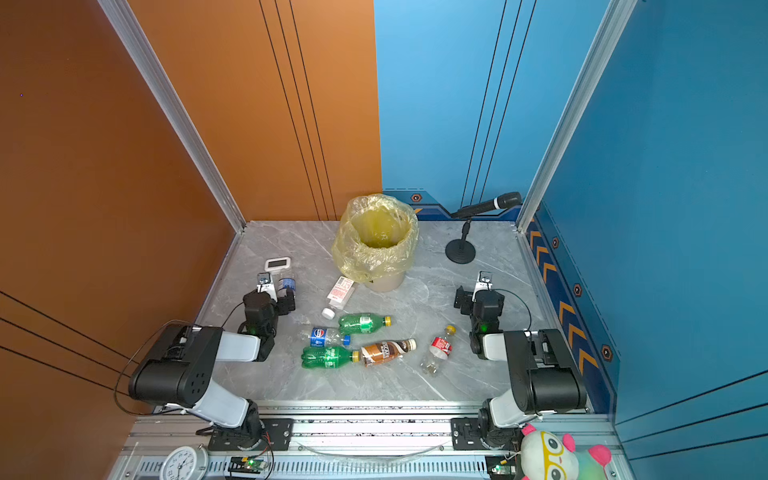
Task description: Put the plastic bottles in the bin
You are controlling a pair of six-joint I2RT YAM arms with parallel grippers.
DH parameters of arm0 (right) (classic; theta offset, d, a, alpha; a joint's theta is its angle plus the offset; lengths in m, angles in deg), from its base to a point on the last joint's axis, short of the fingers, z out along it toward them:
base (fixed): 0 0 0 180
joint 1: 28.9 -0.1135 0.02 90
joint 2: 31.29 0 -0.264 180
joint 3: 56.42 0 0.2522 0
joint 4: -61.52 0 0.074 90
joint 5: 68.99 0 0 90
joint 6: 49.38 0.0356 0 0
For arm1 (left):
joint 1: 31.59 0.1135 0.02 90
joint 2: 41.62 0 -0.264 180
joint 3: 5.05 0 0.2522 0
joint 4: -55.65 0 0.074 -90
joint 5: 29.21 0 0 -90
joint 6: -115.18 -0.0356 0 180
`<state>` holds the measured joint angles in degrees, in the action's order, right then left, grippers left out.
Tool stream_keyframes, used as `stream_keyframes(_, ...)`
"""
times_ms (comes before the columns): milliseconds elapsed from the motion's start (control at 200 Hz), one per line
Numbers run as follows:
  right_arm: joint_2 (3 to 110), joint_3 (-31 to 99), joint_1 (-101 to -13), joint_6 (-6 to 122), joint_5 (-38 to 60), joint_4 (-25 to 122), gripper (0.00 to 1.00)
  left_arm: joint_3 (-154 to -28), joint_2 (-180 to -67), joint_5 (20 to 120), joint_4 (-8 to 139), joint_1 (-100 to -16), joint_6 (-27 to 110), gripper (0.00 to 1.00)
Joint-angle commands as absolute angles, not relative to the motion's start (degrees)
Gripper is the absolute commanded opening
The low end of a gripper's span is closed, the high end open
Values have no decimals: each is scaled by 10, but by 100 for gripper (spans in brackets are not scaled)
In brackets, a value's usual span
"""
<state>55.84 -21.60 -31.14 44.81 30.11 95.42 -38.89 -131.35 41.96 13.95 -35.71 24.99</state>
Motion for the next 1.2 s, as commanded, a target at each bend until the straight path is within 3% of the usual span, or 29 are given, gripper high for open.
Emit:
stream_keyframes(0,565,-205,-309,437,295,966,100,-398,-1313,434,149,-353,256,98)
stream_keyframes(1096,564,-201,-308,443,304,968,100,-399,-1307,461,153,-342,260,98)
stream_keyframes(1192,503,-138,-312,456,346,808,100,-424,-1237,448,259,-358,244,98)
